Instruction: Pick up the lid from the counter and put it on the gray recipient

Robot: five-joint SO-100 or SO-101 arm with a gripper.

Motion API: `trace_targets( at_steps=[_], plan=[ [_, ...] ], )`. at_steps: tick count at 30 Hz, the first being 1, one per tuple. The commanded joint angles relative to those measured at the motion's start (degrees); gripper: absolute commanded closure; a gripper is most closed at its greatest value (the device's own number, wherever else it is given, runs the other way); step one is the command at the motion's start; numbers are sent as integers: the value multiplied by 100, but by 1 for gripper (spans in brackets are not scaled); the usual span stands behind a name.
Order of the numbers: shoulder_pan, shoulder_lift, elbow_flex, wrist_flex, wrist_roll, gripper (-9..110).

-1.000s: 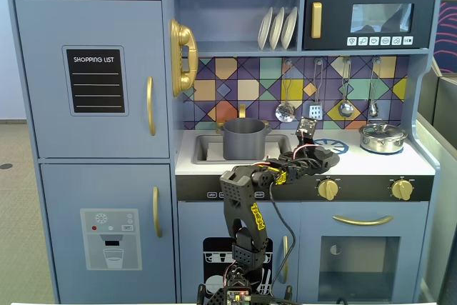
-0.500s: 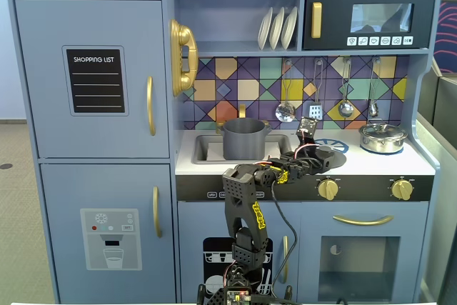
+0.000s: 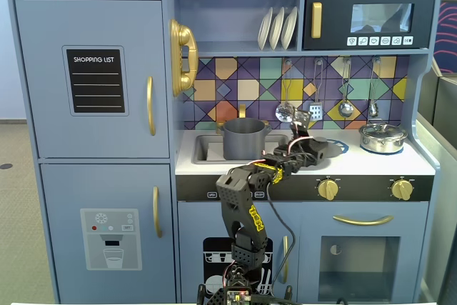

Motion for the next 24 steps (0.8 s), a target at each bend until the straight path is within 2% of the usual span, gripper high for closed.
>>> trace_targets(
  at_steps=[1,7,17,24],
  plan=[
    [-132,817,-483,316,97,102],
    [-598,1406,-1002,1063,255,102],
    [-2030,1995,-1477,1934,510,102],
    [-2918,1969,-1020,1802,264,102]
  ],
)
